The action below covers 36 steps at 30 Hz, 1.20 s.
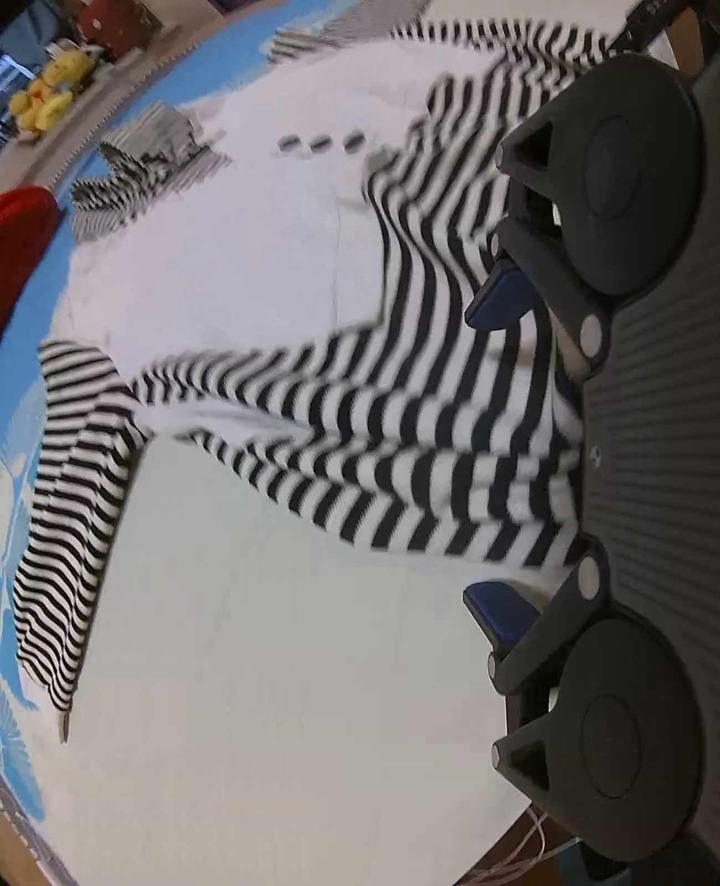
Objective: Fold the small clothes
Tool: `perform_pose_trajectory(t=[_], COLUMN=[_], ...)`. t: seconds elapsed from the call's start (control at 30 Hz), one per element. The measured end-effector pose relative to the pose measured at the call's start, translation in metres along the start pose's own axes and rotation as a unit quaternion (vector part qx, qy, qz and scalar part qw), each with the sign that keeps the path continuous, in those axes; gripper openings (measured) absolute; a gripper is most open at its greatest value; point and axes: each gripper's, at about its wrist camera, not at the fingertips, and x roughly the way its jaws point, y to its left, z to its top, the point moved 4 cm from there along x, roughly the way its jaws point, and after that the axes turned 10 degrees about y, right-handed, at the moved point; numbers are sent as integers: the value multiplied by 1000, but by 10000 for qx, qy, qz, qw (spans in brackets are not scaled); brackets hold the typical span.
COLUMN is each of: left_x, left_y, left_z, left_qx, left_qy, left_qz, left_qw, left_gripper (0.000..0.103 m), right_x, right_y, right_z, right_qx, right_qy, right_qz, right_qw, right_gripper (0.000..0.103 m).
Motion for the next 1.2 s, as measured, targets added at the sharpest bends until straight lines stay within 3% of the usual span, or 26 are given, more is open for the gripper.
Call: perform_pose_trajectory(t=[0.03, 0.07, 0.1, 0.13, 0.17, 0.2, 0.23, 0.4, 0.5, 0.57, 0.67, 0.73, 0.8, 0.87, 0.97, 1.0, 1.1, 1.13, 1.2], left_x=[6, 23, 26, 25, 23, 19, 15, -22, -5, -3, -27, -47, -54, -50, -15, -8, -26, -36, -40], left_y=[1, -1, -1, -2, -2, -1, 1, 1, 6, 6, -3, -15, -29, -39, -44, -43, -52, -54, -57], left_z=[-3, 3, 2, 2, 0, 0, -2, -22, -28, -27, -20, -21, -23, -27, -36, -39, -36, -37, -38], left_qx=[21, -35, 4, 139, 208, 248, 211, 376, 332, 326, 512, 813, 1119, 1367, 1585, 1620, 1717, 1771, 1794], left_qy=[135, 287, 312, 239, 301, 257, 245, -68, 374, 464, -134, -633, -894, -784, 168, 320, -90, -279, -359], left_qz=[38, -352, -327, -240, -333, -437, -607, -1056, -641, -440, -383, -447, -569, -644, -272, -122, -140, -217, -293], left_qw=[9999, 9990, 9990, 9993, 9988, 9984, 9976, 9937, 9967, 9974, 9979, 9937, 9881, 9854, 9868, 9862, 9850, 9836, 9827], left_gripper=[82, 68, 64, 50, 28, 17, 11, 10, 11, 25, 30, 32, 32, 32, 31, 31, 33, 38, 47], right_x=[2, 4, 6, 7, 7, 8, 5, -34, -19, -3, -20, -44, -53, -43, 0, 5, -16, -20, -11], right_y=[-1, -1, -2, -3, -4, -4, -6, -22, -27, -22, -16, -12, -6, 1, 8, 9, 6, 8, 12], right_z=[0, -1, -2, -2, -2, 1, 3, 9, 8, 2, 4, 3, 1, -3, -8, -10, -4, -3, -6], right_qx=[43, 89, 139, 181, 208, 231, 264, 274, 180, 81, 129, 56, -82, -180, -296, -242, -19, -103, -262], right_qy=[56, 110, 139, 139, 106, 51, -38, -761, -323, 80, -322, -866, -1090, -833, 262, 342, -108, -294, -119], right_qz=[51, 129, 228, 320, 427, 514, 578, 345, 401, 354, 248, 297, 350, 434, 147, 35, 259, 265, 94], right_qw=[10000, 9998, 9995, 9992, 9988, 9984, 9980, 9961, 9985, 9993, 9991, 9958, 9934, 9954, 9991, 9991, 9996, 9992, 9995], right_gripper=[66, 61, 47, 31, 21, 8, 7, 5, 6, 8, 23, 30, 38, 40, 41, 43, 47, 49, 51])
